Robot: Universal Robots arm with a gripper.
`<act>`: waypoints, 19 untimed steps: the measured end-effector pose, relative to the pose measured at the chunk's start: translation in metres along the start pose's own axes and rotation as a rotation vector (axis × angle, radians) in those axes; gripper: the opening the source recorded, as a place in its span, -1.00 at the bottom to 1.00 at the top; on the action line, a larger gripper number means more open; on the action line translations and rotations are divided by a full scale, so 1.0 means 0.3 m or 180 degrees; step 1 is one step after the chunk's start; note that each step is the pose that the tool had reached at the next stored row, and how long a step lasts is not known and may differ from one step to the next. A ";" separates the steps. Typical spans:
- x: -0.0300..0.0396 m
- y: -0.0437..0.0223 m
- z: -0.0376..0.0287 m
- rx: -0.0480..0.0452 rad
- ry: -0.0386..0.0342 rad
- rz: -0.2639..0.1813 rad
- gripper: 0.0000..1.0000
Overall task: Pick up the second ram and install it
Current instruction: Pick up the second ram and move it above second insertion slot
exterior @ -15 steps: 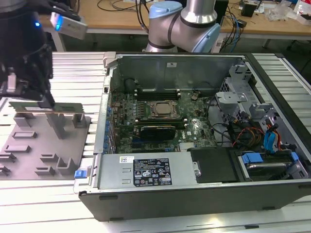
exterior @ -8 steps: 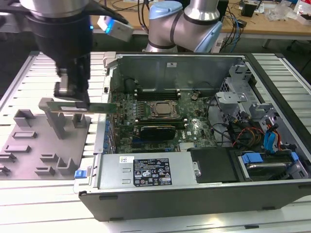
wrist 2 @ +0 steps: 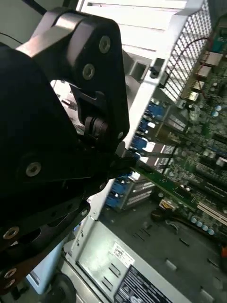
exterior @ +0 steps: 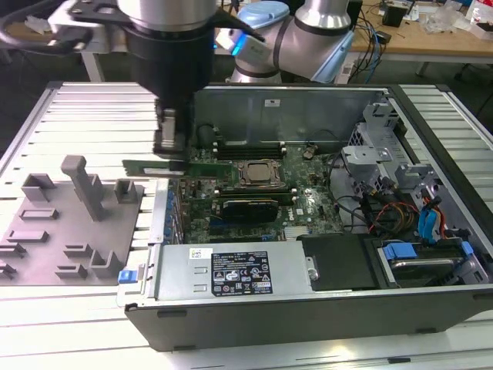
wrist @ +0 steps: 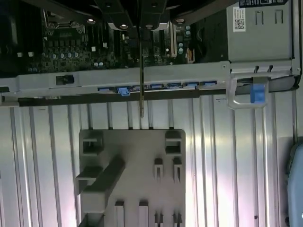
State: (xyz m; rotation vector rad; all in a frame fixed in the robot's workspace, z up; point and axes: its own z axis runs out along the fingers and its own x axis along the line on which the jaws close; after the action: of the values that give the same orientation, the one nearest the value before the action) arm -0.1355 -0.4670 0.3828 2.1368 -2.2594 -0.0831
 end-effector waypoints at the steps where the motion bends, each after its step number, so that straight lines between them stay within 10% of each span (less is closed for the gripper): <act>1: -0.003 -0.021 -0.001 -0.0005 0.0000 0.0000 -0.76; 10: -0.043 -0.200 -0.006 -0.0051 0.0003 0.0001 -0.76; 19: -0.167 -0.387 0.016 -0.0096 0.0005 0.0002 -0.76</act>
State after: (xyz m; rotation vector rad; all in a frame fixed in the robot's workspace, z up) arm -0.0171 -0.4233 0.3719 2.1206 -2.2432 -0.1146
